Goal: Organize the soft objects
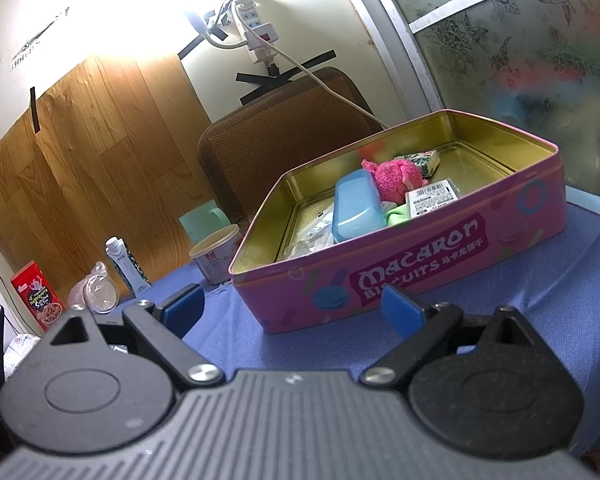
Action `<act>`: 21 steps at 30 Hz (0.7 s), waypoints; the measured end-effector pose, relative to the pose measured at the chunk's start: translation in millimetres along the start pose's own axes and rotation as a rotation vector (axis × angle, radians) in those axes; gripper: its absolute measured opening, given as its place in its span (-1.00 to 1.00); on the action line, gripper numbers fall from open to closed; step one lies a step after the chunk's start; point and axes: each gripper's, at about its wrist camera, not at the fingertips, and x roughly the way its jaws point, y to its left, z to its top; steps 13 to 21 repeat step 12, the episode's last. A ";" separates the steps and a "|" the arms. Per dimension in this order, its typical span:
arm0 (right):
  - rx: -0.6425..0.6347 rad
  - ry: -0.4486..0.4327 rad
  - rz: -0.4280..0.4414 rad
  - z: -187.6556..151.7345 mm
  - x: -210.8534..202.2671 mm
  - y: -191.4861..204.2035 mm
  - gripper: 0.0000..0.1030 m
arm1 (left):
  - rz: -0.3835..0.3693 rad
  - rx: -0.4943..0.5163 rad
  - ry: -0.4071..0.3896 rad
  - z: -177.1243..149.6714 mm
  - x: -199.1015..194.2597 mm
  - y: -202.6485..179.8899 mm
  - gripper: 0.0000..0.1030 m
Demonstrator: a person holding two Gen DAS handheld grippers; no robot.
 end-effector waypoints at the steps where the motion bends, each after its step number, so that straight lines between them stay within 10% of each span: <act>1: 0.000 0.000 0.000 0.0 0.0 0.0 0.88 | 0.000 0.000 0.000 0.0 0.1 0.0 0.99; 21: -0.003 0.001 0.000 -0.6 1.2 1.0 0.88 | -0.032 0.000 -0.052 1.5 -9.2 1.6 0.99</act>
